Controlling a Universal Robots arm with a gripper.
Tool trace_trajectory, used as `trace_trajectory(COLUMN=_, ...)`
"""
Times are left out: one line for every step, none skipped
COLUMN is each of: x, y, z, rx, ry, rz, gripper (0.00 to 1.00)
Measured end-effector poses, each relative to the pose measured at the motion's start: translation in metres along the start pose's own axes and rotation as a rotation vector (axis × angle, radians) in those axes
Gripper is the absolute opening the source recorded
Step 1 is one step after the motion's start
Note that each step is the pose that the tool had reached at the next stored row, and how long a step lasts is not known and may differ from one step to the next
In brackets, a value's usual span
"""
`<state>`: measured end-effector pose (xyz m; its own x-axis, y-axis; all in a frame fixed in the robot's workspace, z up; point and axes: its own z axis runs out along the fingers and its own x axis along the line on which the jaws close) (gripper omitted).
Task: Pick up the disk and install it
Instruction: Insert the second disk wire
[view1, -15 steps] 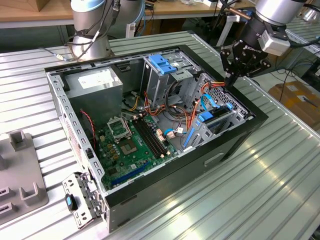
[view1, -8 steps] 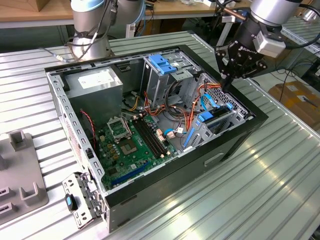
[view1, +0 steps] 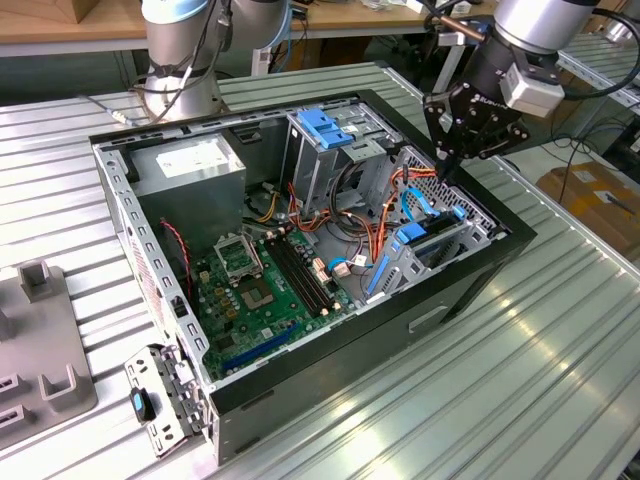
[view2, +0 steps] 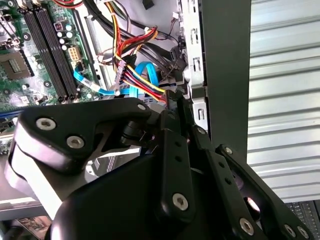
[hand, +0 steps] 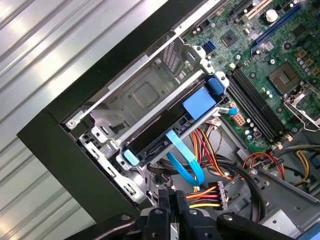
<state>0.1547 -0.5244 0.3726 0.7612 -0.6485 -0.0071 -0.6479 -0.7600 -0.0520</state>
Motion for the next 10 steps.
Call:
trace_trajectory(x=0.0000, y=0.0000, z=0.0001, rx=0.0000, ry=0.0005, rz=0.009, gripper=0.17)
trace_trajectory(x=0.0000, y=0.0000, z=0.0002, rx=0.0000, ry=0.0010, rz=0.017, gripper=0.17)
trace_trajectory(x=0.0000, y=0.0000, z=0.0004, rx=0.0001, ry=0.0018, rz=0.032, gripper=0.17)
trace_trajectory(x=0.0000, y=0.0001, z=0.0005, rx=0.0001, ry=0.0025, rz=0.045, gripper=0.17)
trace_trajectory(x=0.0000, y=0.0001, z=0.0008, rx=0.0002, ry=0.0034, rz=0.063, gripper=0.17)
trace_trajectory(x=0.0000, y=0.0001, z=0.0009, rx=0.0003, ry=0.0043, rz=0.077, gripper=0.17)
trace_trajectory(x=0.0000, y=0.0001, z=0.0011, rx=0.0004, ry=0.0050, rz=0.092, gripper=0.17)
trace_trajectory(x=0.0000, y=0.0001, z=0.0013, rx=0.0005, ry=0.0060, rz=0.110, gripper=0.17)
trace_trajectory(x=0.0000, y=0.0001, z=0.0014, rx=0.0006, ry=0.0068, rz=0.126, gripper=0.17)
trace_trajectory(x=0.0000, y=0.0001, z=0.0017, rx=0.0008, ry=0.0081, rz=0.151, gripper=0.17)
